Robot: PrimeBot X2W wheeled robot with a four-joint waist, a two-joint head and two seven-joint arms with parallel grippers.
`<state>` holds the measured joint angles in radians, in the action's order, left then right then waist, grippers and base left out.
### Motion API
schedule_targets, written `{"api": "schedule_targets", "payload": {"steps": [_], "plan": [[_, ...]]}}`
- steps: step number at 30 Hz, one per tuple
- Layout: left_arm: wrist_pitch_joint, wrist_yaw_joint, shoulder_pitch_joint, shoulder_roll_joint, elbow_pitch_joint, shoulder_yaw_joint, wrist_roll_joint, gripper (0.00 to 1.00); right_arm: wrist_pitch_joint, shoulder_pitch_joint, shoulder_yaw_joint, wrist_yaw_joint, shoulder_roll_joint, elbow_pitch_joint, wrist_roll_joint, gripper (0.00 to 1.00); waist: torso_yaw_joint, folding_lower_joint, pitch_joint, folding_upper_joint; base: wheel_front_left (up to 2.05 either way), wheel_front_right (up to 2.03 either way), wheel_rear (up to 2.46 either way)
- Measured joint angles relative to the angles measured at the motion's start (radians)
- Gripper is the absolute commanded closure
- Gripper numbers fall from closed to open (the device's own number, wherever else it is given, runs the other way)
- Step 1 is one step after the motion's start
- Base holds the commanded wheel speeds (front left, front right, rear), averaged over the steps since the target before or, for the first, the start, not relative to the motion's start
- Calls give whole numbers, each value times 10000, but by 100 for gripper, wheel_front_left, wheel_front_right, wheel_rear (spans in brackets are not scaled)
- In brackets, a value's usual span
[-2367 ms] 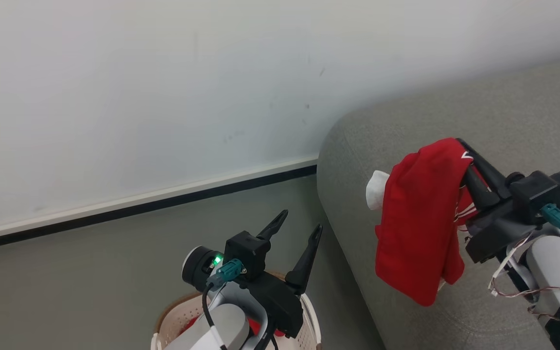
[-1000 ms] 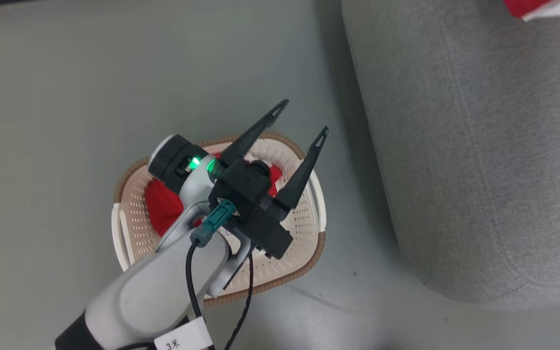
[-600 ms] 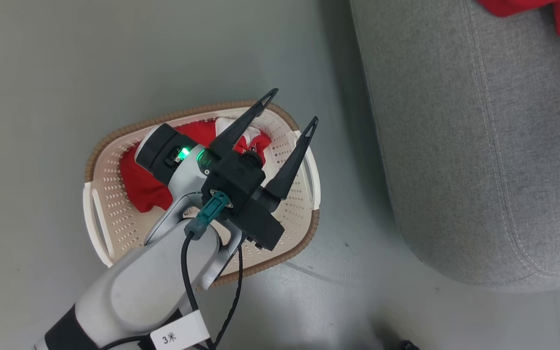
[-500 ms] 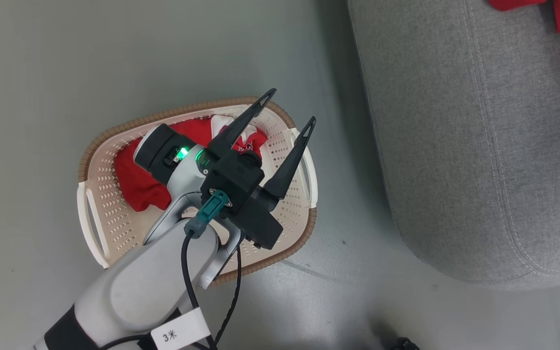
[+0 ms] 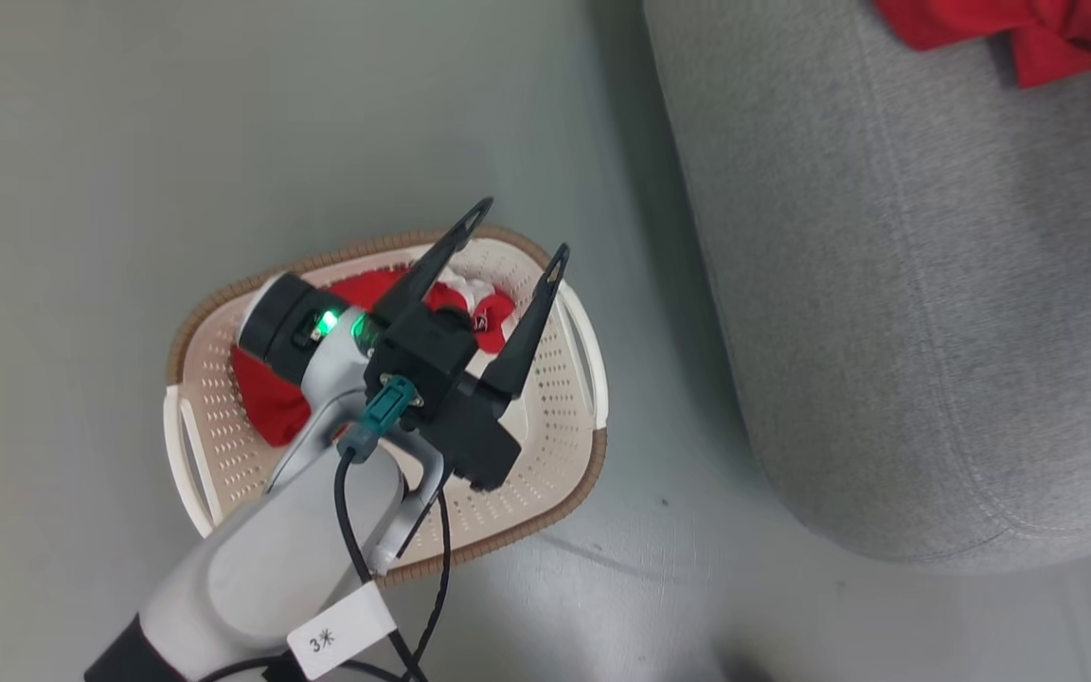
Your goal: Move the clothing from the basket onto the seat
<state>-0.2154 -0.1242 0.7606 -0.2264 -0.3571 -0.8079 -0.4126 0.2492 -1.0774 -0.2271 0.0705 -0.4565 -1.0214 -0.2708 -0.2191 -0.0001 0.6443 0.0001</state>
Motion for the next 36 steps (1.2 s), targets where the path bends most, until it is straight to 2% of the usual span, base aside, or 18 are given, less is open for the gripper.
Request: {"api": "schedule_targets", "payload": {"steps": [9, 19, 24, 29, 36], "plan": [[-259, 0, -755, 320, -485, 470, -395, 0, 2, 1290, -251, 90, 136, 537, 245, 0, 32, -1, -1006, -1, 0, 0, 0], [-341, 0, -1489, 453, -876, 1530, -857, 0, 4, 2280, -336, 176, 263, 1680, 253, 0, 380, -1, -2361, -3, 0, 0, 0], [-343, 0, -2192, 395, -1101, 2270, -970, 0, 4, 2674, -583, 176, 1028, 2178, 293, 0, 677, -2, -3060, -3, 0, 0, 0], [-343, 0, -3015, 364, -1131, 3093, -995, 0, 4, 3349, -698, 159, 1471, 2474, 332, 0, 1005, -2, -3772, -3, 0, 0, 0], [-343, 0, -4525, 311, -1122, 4167, -941, 0, 4, 4784, -767, -167, 2226, 2940, 293, 0, 1464, -1, -4797, -4, 0, 0, 0]]}}
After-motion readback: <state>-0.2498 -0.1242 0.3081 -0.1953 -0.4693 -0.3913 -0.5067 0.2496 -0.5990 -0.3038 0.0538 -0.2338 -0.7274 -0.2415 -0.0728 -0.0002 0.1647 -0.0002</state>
